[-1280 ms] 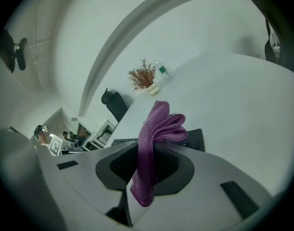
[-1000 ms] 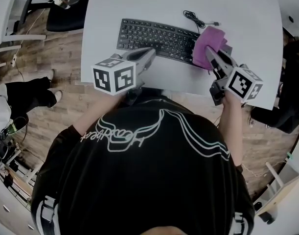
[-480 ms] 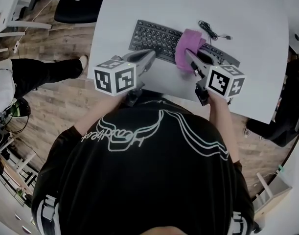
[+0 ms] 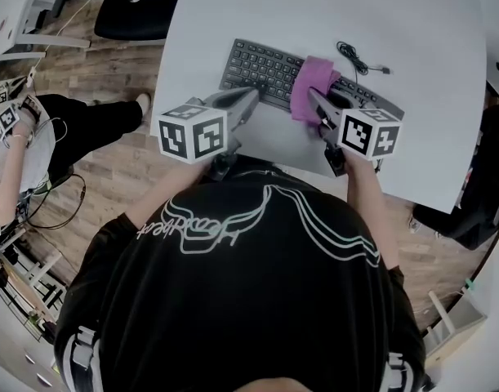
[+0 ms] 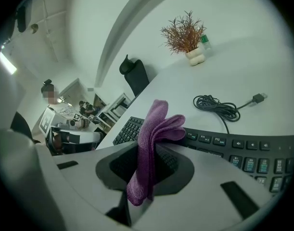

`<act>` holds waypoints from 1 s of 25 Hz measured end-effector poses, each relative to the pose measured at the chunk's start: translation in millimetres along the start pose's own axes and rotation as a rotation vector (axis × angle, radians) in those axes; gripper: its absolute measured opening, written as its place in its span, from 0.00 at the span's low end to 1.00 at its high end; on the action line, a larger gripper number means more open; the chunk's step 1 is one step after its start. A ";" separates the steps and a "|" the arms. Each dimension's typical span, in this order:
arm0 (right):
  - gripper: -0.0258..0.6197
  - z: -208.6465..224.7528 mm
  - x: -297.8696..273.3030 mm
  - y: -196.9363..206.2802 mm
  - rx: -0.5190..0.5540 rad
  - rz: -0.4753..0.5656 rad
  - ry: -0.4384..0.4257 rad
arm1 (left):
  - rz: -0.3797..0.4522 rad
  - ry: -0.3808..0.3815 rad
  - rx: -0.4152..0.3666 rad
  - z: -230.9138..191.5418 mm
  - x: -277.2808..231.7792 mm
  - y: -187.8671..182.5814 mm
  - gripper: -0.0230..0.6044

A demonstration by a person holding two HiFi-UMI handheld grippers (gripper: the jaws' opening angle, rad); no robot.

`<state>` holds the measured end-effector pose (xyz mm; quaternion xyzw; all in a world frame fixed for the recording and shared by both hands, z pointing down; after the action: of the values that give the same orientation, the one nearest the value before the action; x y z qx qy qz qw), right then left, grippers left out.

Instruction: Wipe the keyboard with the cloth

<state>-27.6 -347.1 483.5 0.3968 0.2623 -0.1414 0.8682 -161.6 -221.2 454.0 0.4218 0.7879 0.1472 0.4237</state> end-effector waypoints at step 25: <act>0.13 47.1 63.4 27.3 -0.046 0.006 0.166 | -0.082 0.084 -0.093 41.4 -34.1 2.4 0.04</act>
<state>53.1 -367.8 490.1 0.3878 0.3354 -0.0992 0.8528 -117.8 -251.9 449.2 0.3626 0.8140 0.1837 0.4150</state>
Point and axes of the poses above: the fingertips, and each gripper's own axes: x backward along the fingers, z to its right, y out of its underside, the point moved 5 cm from there along x, backward along the fingers
